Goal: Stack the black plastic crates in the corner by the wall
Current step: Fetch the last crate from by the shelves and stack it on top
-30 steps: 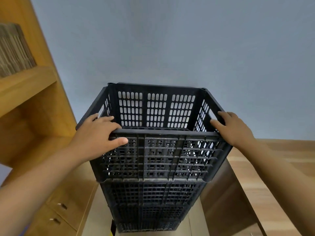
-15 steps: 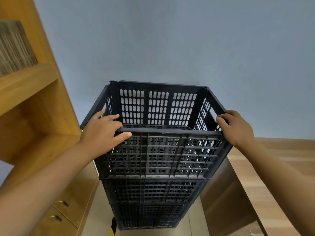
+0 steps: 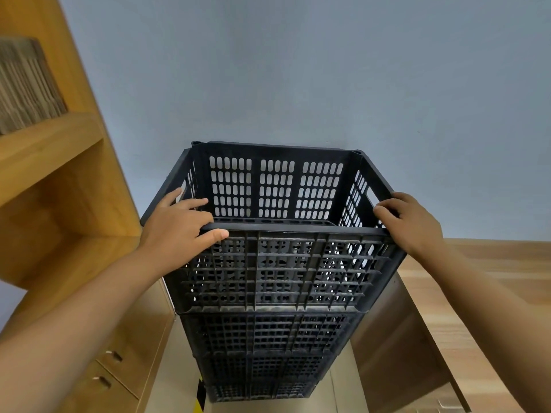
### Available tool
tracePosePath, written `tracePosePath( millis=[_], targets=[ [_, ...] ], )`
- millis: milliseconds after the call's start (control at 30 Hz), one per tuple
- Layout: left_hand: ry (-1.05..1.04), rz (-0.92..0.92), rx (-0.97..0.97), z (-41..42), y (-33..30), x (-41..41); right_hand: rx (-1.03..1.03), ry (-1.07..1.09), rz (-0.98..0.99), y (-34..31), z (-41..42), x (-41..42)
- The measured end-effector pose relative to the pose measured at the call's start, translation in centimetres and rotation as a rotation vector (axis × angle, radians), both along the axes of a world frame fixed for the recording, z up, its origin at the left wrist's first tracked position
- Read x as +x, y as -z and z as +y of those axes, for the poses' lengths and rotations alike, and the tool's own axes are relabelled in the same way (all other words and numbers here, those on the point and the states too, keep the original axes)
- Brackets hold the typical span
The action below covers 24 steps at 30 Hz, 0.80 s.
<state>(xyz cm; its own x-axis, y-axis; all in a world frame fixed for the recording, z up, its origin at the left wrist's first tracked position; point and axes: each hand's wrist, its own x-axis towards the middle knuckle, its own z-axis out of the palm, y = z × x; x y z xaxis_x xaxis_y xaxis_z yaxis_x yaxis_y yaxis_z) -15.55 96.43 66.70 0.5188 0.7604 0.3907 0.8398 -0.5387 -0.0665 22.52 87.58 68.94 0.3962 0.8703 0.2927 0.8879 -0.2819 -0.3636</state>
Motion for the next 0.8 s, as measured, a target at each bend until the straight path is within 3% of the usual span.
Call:
tracePosePath(
  millis=[233, 433, 633, 800],
  targets=[
    [-0.001, 0.002, 0.007, -0.2, 0.2, 0.2, -0.039, -0.035, -0.005, 0.1, -0.3, 0.6],
    [0.003, 0.008, -0.102, 1.3, -2.2, -0.4, -0.21, -0.088, -0.368, -0.3, 1.0, 0.4],
    [-0.076, 0.144, -0.26, 3.6, -2.0, -0.9, -0.277, -0.174, -0.294, 0.0, 2.2, 0.8],
    [-0.069, 0.159, -0.257, 3.3, -2.0, -0.6, -0.316, -0.169, -0.327, -0.1, 2.2, 0.7]
  ],
)
